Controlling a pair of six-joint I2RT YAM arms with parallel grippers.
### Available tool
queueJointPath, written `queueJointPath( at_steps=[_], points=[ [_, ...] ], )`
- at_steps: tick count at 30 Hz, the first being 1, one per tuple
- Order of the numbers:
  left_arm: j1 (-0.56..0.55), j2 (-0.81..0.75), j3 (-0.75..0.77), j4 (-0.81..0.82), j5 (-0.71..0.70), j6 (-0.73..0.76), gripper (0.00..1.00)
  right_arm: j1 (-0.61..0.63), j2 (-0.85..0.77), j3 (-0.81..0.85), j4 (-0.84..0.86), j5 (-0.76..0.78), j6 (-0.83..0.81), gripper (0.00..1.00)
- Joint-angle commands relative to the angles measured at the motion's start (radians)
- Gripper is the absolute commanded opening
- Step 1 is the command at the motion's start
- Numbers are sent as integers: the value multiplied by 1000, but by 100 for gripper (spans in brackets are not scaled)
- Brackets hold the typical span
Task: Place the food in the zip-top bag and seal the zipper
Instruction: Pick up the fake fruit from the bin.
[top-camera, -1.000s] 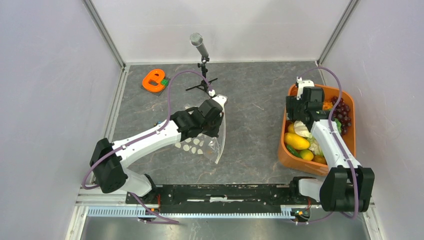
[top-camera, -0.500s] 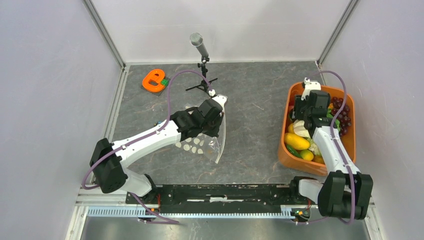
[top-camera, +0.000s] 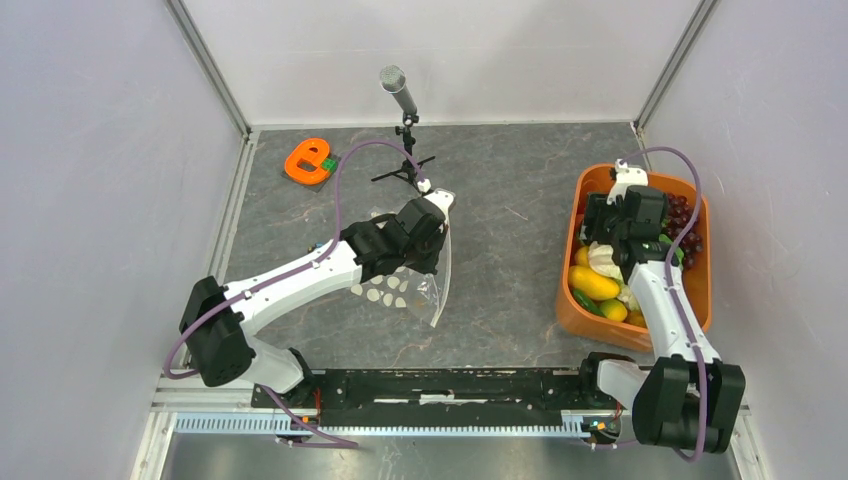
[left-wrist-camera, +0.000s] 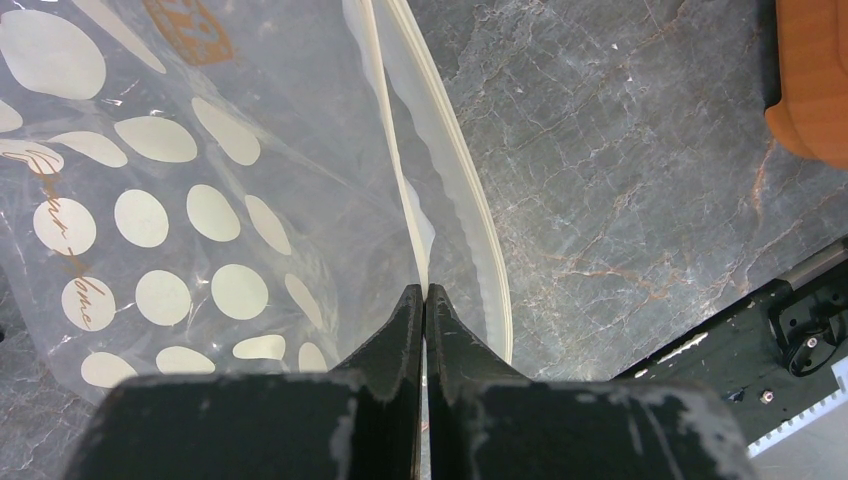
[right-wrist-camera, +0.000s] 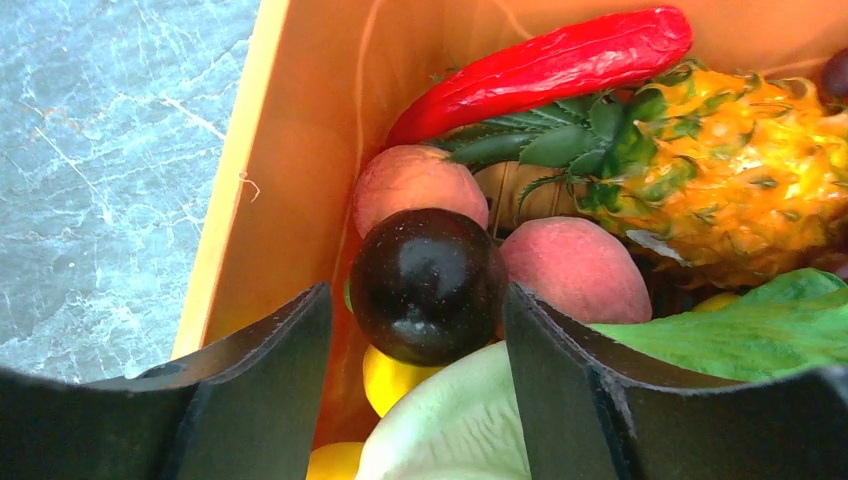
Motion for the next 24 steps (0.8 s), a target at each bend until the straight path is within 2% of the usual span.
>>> queueJointPath(
  at_steps=[1,4,9,18,24],
  points=[
    [6,-18,1,38,6,29,2,-6,45,30,-77,16,-8,69],
    [6,-24,-1,38,5,35,2,-9,76,20,-93,53,-10,78],
    [7,-23,-2,39,5,41,2,-10,133,7,-69,100,-18,80],
    [9,-23,-4,41,8,39,2,-12,10,-42,93,45,55,46],
    [9,-37,-5,41,7,43,2,-11,-121,-74,130,44,96,43]
  ],
)
